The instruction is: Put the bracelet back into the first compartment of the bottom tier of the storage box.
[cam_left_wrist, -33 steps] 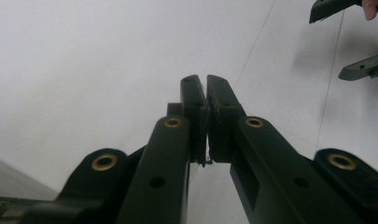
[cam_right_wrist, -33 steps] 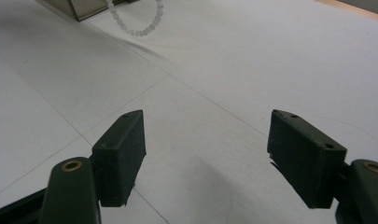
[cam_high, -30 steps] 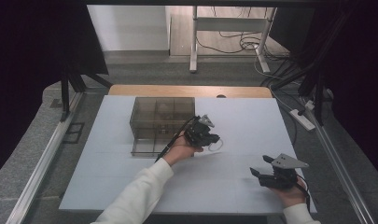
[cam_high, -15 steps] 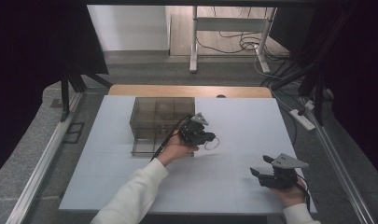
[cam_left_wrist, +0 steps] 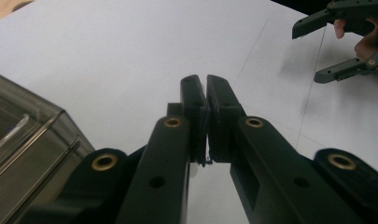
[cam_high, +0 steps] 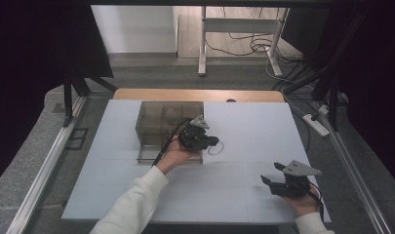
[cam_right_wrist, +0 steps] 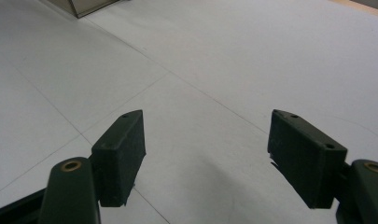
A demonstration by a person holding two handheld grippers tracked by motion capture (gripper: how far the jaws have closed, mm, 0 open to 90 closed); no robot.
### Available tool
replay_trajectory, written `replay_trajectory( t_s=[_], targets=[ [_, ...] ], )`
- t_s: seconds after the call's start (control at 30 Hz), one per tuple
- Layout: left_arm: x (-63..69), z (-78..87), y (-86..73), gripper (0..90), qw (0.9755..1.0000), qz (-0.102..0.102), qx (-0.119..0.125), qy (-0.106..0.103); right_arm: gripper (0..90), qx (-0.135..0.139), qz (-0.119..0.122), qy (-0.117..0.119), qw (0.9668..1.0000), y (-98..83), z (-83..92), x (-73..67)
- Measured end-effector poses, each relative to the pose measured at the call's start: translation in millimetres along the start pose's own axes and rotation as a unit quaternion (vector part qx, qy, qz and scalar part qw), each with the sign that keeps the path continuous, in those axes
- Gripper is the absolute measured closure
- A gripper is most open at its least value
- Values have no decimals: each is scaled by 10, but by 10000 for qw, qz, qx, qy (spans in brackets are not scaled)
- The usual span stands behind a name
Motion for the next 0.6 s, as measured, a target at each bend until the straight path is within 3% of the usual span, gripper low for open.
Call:
replay_trajectory(
  t_s=[0.6],
  targets=[
    [-45,230,-134,866,9996,127,198,131,271,-17,-1,-14,10000,-4,-11,0]
  ],
)
Point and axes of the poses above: each handheld gripper's, and its own axes: z roughly backward along the jaws, y roughly out of its top, x roughly to its right, the point moved 3 cm from there along -z, roughly forward along the jaws, and after that the axes turned 9 degrees about -z, right-handed, at the moved point
